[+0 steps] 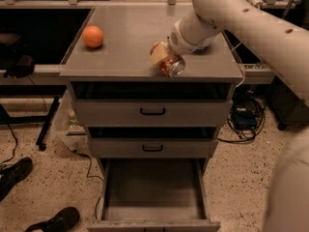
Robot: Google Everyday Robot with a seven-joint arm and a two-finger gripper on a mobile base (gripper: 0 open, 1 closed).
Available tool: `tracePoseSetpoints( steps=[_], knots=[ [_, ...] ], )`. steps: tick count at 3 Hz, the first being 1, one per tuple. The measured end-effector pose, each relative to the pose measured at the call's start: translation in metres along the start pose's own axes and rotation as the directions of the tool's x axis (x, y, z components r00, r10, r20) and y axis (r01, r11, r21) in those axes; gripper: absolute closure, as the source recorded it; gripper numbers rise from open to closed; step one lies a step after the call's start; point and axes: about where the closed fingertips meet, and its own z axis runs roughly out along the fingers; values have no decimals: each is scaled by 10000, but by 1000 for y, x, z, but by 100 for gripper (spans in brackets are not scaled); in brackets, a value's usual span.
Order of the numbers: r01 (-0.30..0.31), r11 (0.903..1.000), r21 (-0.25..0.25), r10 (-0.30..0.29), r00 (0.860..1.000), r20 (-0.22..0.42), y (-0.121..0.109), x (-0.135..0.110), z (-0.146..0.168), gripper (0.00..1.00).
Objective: Place coke can into bottom drawer
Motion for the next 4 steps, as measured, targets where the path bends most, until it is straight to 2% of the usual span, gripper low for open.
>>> tracePoseSetpoints(
  steps=[1, 2, 3, 4],
  knots=[
    [222, 9984, -510, -204, 9991, 370, 23, 29, -33, 100],
    [1030, 9892, -1041, -980, 9938, 525, 56, 51, -48, 100],
    [2063, 9587, -1956, -1984, 9783, 594, 92, 78, -41, 100],
    [2772, 9176, -2850, -2860, 9582, 112, 120, 111, -3, 100]
  ],
)
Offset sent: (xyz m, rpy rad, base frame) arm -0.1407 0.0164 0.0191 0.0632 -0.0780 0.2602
